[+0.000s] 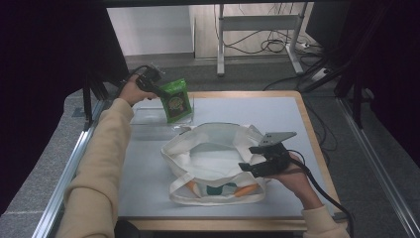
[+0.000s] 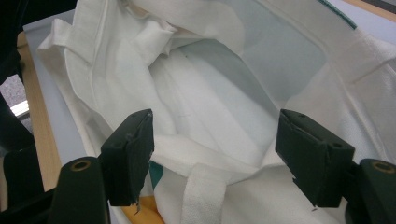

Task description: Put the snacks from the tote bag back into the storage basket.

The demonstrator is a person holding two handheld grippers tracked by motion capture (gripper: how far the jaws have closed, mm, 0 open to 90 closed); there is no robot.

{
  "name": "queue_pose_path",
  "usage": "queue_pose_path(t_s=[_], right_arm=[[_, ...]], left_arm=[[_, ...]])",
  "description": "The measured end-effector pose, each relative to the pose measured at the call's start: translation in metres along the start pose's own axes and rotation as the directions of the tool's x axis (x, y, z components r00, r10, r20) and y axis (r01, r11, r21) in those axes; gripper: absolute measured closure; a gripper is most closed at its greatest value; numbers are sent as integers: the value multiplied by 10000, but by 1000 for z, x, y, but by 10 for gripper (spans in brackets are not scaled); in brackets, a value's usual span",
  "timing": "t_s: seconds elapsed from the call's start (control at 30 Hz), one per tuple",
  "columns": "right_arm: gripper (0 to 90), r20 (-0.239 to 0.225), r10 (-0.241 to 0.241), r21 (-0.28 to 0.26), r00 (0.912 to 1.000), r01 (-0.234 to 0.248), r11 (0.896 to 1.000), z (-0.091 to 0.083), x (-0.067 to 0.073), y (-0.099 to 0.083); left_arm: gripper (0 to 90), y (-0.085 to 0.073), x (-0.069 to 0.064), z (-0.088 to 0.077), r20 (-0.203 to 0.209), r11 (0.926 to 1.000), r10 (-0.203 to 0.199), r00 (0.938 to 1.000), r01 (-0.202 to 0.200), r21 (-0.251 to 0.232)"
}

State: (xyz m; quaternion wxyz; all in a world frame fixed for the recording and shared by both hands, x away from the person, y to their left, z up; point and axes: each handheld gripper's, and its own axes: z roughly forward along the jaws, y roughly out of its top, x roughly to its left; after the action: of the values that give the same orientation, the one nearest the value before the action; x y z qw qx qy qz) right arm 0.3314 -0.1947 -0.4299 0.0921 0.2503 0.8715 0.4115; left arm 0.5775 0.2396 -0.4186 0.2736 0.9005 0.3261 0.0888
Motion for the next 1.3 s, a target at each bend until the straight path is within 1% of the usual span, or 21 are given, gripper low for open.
queue_pose_path(t_s=[0.07,0.17,0.23,0.33,0.5,0.57,0.67,0.7,0.77,0.8,0.83,0.87,0.9,0.93,0.97,1.0,1.03,1.13,1.17,1.23,1.3], right_arm=[[281,2,13,-2,10000,-13,10000,0,-1,0],[281,36,69,-16,10000,-69,10000,-1,-2,-1],[281,44,70,-9,10000,-70,10000,-1,-2,-1],[281,35,58,-12,10000,-58,10000,-1,-2,-1],[281,14,74,31,10000,-74,10000,0,-1,-2],[280,-2,67,27,10000,-67,10000,0,-1,-1],[281,2,54,36,10000,-54,10000,0,-1,-1],[281,-3,54,34,10000,-54,10000,0,-1,-1],[280,-1,56,39,10000,-56,10000,-1,-1,-1],[281,-12,34,12,10000,-34,10000,-1,-2,-1],[281,-10,33,5,10000,-33,10000,-2,-2,-1],[281,-7,30,8,10000,-30,10000,-2,-2,-1],[281,-2,24,15,10000,-24,10000,-2,-2,-1],[280,-8,24,18,10000,-24,10000,-2,-2,-1],[280,-9,11,35,10000,-11,10000,-2,-2,-2],[280,-17,5,46,10000,-5,10000,-2,-2,-2],[280,-28,6,57,10000,-6,10000,-1,-2,-2],[280,-25,8,65,10000,-7,10000,-1,-2,-2],[280,-34,34,69,10000,-34,10000,-1,-1,-2],[280,-37,24,53,10000,-24,10000,-2,-1,-2],[280,-31,-11,23,10000,11,10000,-2,-1,-1]], left_arm=[[765,2,2,3,-125,9997,-140,9998,137,-193],[754,3,4,6,-265,9994,-256,9993,249,-241],[755,4,5,6,-268,9994,-246,9993,239,-248],[746,4,5,8,-402,9985,-278,9988,259,-475],[685,6,4,13,-879,9979,-283,9957,231,-599],[627,6,4,13,-1266,9967,-377,9912,282,-755],[529,8,4,13,-1313,9940,-464,9903,328,-1041],[526,9,4,12,-1246,9932,-508,9909,370,-1108],[450,10,5,10,-1367,9873,-803,9874,599,-1472],[432,11,6,7,-1299,9851,-830,9880,616,-1607],[420,11,6,6,-1316,9834,-895,9872,666,-1690],[402,12,6,4,-1350,9790,-1050,9853,786,-1881],[393,12,7,2,-1319,9800,-973,9865,718,-1857],[380,13,7,1,-1372,9764,-1149,9839,864,-1980],[371,14,7,-1,-1394,9755,-1155,9835,858,-2027],[376,14,7,-3,-1218,9730,-1179,9855,901,-2123],[372,14,7,-5,-1254,9741,-1109,9859,828,-2103],[366,15,6,-12,-1261,9693,-1089,9860,772,-2334],[361,15,5,-15,-1377,9678,-1094,9844,739,-2408],[367,15,4,-21,-1245,9640,-1099,9861,752,-2551],[367,14,2,-24,-1264,9651,-1096,9859,751,-2509]])
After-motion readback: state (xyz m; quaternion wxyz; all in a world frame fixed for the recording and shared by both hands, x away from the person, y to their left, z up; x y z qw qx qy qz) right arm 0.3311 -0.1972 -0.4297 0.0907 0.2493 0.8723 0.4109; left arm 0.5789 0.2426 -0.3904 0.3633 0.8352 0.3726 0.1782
